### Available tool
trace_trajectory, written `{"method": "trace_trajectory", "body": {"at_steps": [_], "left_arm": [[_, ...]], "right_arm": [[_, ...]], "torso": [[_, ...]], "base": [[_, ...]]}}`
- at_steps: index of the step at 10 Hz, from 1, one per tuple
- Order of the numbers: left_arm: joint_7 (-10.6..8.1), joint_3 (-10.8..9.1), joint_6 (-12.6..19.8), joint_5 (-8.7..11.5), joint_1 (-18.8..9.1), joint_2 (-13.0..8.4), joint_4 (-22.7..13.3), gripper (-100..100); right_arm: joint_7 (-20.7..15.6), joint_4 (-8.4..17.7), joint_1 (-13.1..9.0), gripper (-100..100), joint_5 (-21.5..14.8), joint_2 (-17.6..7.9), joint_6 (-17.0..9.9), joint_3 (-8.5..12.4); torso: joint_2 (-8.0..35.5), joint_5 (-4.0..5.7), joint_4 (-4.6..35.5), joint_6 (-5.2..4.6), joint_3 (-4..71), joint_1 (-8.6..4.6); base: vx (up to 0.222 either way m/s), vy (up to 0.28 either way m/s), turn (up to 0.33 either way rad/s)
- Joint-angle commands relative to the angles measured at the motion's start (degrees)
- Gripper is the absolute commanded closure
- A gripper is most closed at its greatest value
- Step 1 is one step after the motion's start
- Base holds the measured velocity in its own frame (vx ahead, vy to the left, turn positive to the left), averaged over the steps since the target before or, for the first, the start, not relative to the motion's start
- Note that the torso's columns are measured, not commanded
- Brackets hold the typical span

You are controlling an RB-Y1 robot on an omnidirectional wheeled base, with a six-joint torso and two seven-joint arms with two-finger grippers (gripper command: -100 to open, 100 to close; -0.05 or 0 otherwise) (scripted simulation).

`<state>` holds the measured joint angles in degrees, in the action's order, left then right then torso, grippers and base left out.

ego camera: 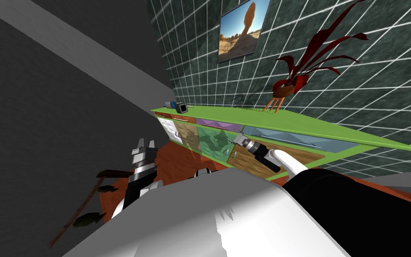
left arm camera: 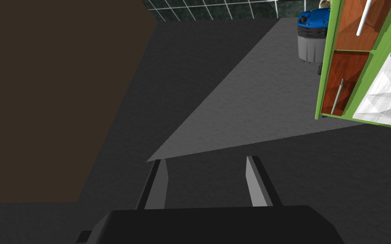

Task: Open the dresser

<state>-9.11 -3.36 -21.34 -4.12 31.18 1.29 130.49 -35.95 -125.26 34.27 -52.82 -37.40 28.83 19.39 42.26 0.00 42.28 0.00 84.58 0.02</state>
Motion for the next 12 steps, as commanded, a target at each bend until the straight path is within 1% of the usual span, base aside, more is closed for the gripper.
{"method": "trace_trajectory", "body": {"at_steps": [1, 3, 4, 8, 12], "left_arm": [[0.0, 0.0, 0.0, 0.0, 0.0, 0.0, 0.0, 0], [0.0, 0.0, 0.0, 0.0, 0.0, 0.0, 0.0, 0], [0.0, 0.0, 0.0, 0.0, 0.0, 0.0, 0.0, 0], [0.0, 0.0, 0.0, 0.0, 0.0, 0.0, 0.0, 0], [0.0, 0.0, 0.0, 0.0, -0.01, 0.0, 0.0, 0]], "right_arm": [[-2.96, 0.85, 0.43, -100, -3.76, -2.57, -0.44, 1.28], [-6.13, 2.01, 0.71, -100, -7.17, -5.58, -0.9, 2.63], [-6.13, 2.01, 0.71, -100, -7.54, -5.58, -0.9, 2.63], [-11.38, 3.75, 1.21, -100, -13.8, -10.44, -1.63, 4.88], [-15.18, 4.66, 1.64, -100, -18.35, -13.88, -2.08, 6.51]], "torso": [[0.05, 0.0, 0.01, 0.0, -0.03, 0.0], [0.02, 0.0, 0.01, -0.01, -0.02, 0.0], [-0.03, 0.0, -0.01, 0.0, 0.02, -0.02], [-0.04, -0.02, -0.01, 0.01, 0.02, 0.04], [0.12, 0.02, 0.03, -0.01, -0.07, -0.06]], "base": [[0.049, 0.056, -0.022], [0.07, 0.067, -0.042], [0.053, 0.039, -0.014], [0.063, 0.055, -0.031], [0.044, 0.041, -0.023]]}}
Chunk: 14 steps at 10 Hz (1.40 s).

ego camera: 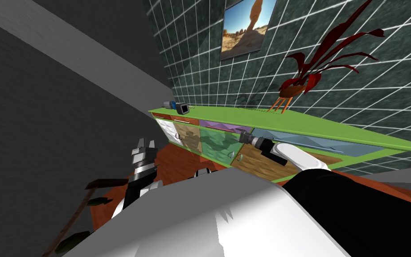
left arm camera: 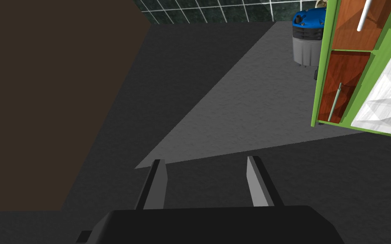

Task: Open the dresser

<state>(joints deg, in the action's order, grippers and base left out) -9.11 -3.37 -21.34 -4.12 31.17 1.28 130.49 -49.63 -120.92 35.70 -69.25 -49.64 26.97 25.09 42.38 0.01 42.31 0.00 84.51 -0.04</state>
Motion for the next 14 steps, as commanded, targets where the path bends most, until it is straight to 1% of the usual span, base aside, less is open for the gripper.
{"method": "trace_trajectory", "body": {"at_steps": [1, 2, 3, 4, 5, 7, 8, 9, 10, 12, 13, 14], "left_arm": [[0.0, 0.0, 0.0, 0.0, 0.0, 0.0, 0.0, 0], [0.0, 0.0, 0.0, 0.0, 0.0, 0.0, 0.0, 0], [0.0, 0.0, 0.0, 0.0, 0.0, 0.0, 0.0, 0], [0.0, 0.0, 0.0, 0.0, 0.0, 0.0, 0.0, 0], [0.0, 0.01, 0.0, 0.0, -0.02, 0.01, 0.0, 0], [0.0, 0.01, 0.0, 0.0, -0.02, 0.01, 0.0, 0], [0.0, 0.01, 0.0, 0.0, -0.02, 0.01, 0.0, 0], [0.0, 0.01, 0.0, 0.0, -0.01, 0.0, 0.0, 0], [0.0, -0.01, 0.0, 0.0, 0.0, -0.01, 0.0, 0], [0.0, -0.02, 0.0, 0.0, 0.02, -0.02, 0.0, 0], [0.0, -0.02, 0.0, 0.0, 0.02, -0.02, 0.0, 0], [0.0, -0.01, 0.0, 0.0, 0.01, -0.01, 0.0, 0]], "right_arm": [[-0.8, 0.07, 0.25, -100, -1.16, -0.97, -0.15, 0.53], [-0.99, 0.07, 0.28, -100, -1.3, -1.07, -0.19, 0.6], [-0.97, 0.07, 0.27, 100, -1.28, -1.06, -0.18, 0.59], [-0.73, -0.75, 0.65, 100, -1.25, -1.19, 0.04, 0.82], [-0.67, -0.95, 0.74, 100, -1.24, -1.22, 0.09, 0.88], [-0.43, -1.77, 1.12, 100, -1.2, -1.36, 0.31, 1.11], [-0.63, -1.49, 1.0, 100, -1.18, -1.24, 0.29, 1.06], [-0.09, -1.34, 1.07, -100, -1.24, -2.34, 0.64, 2.03], [0.05, -1.3, 1.08, -100, -1.26, -2.66, 0.74, 2.31], [0.66, -1.06, 1.13, -100, -1.33, -4.0, 1.14, 3.5], [0.17, -0.95, 1.0, -100, -1.19, -3.39, 1.13, 3.06], [0.19, -0.91, 0.98, -100, -1.18, -3.46, 1.21, 3.14]], "torso": [[-0.05, -0.02, -0.01, 0.0, 0.03, 0.05], [-0.03, 0.0, -0.01, 0.01, 0.02, -0.01], [-0.02, 0.01, -0.01, 0.0, 0.02, -0.04], [-0.05, 0.01, -0.01, 0.0, 0.03, -0.02], [0.02, 0.1, -0.14, 0.05, -0.04, 0.15], [0.03, -0.05, -0.01, 0.01, -0.02, 0.2], [-0.02, -0.03, -0.01, 0.0, 0.01, 0.1], [-0.32, 0.04, -0.08, 0.02, 0.18, -0.17], [-0.67, 0.11, -0.19, 0.03, 0.41, -0.38], [-0.56, 0.05, -0.18, 0.02, 0.36, -0.16], [-0.23, 0.01, -0.08, 0.01, 0.16, -0.04], [0.23, -0.05, 0.06, -0.01, -0.14, 0.2]], "base": [[0.019, 0.021, -0.007], [0.0, 0.0, 0.0], [0.0, 0.0, 0.0], [-0.082, 0.061, -0.071], [-0.134, 0.117, -0.064], [-0.153, 0.124, -0.053], [-0.072, 0.058, -0.019], [0.062, -0.025, -0.01], [0.136, -0.057, -0.004], [0.176, -0.085, 0.0], [0.074, -0.046, 0.007], [0.022, -0.012, 0.004]]}}
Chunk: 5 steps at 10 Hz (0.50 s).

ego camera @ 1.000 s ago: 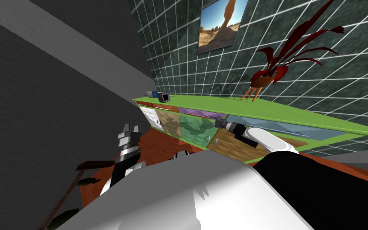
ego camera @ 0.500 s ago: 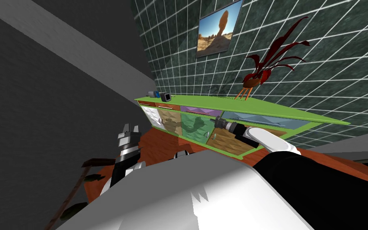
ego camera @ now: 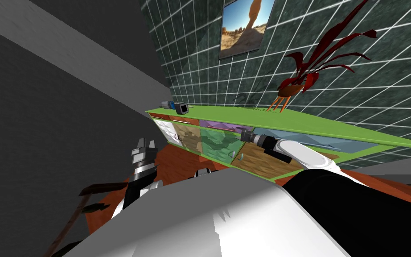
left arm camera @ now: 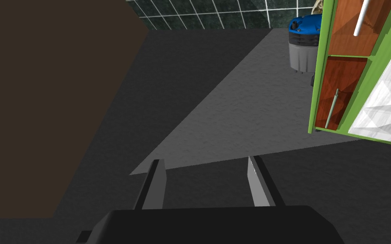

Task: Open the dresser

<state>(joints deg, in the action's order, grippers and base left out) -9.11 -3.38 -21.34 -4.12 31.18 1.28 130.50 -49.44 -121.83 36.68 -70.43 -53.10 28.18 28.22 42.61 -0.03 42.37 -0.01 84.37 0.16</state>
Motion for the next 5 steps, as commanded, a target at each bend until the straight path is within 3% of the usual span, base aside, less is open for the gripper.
{"method": "trace_trajectory", "body": {"at_steps": [1, 5], "left_arm": [[0.0, 0.01, 0.0, 0.0, -0.01, 0.01, 0.0, 0], [0.0, 0.02, 0.0, 0.0, -0.03, 0.02, 0.0, 0]], "right_arm": [[0.0, 0.0, -0.01, 100, 0.0, 0.0, -0.01, -0.01], [0.31, -1.55, 0.7, 100, 0.14, 0.06, 0.37, 0.08]], "torso": [[0.15, -0.04, 0.06, -0.01, -0.12, 0.08], [-0.19, 0.0, -0.04, 0.01, 0.1, -0.05]], "base": [[0.013, -0.006, 0.002], [-0.131, 0.095, -0.053]]}}
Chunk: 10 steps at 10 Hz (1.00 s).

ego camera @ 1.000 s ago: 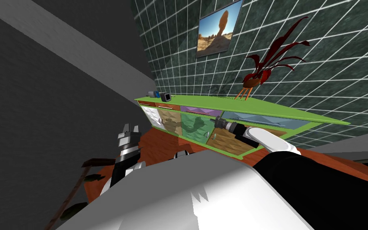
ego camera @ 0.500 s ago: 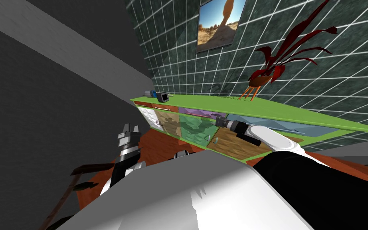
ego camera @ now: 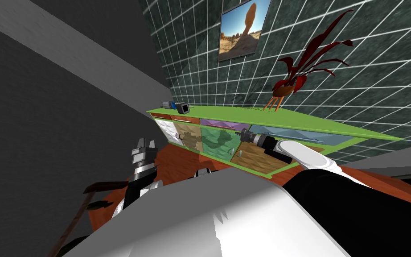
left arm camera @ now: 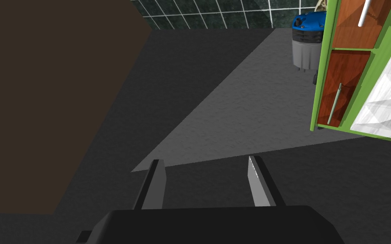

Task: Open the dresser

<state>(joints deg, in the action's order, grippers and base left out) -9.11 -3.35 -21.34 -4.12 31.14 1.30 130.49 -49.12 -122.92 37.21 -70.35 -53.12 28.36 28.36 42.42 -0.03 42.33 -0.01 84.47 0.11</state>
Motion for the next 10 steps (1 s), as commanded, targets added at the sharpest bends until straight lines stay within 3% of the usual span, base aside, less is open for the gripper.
{"method": "trace_trajectory", "body": {"at_steps": [1, 2, 8, 9, 10], "left_arm": [[0.0, 0.0, 0.0, 0.0, 0.0, 0.0, 0.0, 0], [0.0, -0.01, 0.0, 0.0, 0.01, -0.01, 0.0, 0], [0.0, -0.02, 0.0, 0.0, 0.03, -0.02, 0.0, 0], [0.0, -0.01, 0.0, 0.0, 0.02, -0.01, 0.0, 0], [0.0, -0.01, 0.0, 0.0, 0.02, -0.01, 0.0, 0]], "right_arm": [[0.05, -0.3, 0.13, 100, 0.04, -0.01, 0.12, 0.03], [0.15, 0.09, 0.02, -100, -0.03, -0.36, 0.19, 0.28], [0.35, 0.75, -0.19, -100, -0.19, -0.97, 0.19, 0.66], [0.35, 0.75, -0.2, 100, -0.19, -0.98, 0.19, 0.66], [0.49, 0.06, 0.1, 100, -0.12, -0.94, 0.35, 0.7]], "torso": [[-0.23, 0.03, -0.07, 0.01, 0.15, -0.07], [-0.47, 0.08, -0.15, 0.03, 0.3, -0.3], [0.17, -0.04, 0.04, -0.01, -0.09, 0.14], [0.27, -0.05, 0.08, -0.01, -0.16, 0.14], [0.14, -0.01, 0.04, -0.01, -0.09, 0.03]], "base": [[-0.054, 0.053, -0.016], [0.055, -0.032, 0.034], [0.109, -0.073, 0.023], [0.01, -0.004, 0.002], [-0.07, 0.064, -0.047]]}}
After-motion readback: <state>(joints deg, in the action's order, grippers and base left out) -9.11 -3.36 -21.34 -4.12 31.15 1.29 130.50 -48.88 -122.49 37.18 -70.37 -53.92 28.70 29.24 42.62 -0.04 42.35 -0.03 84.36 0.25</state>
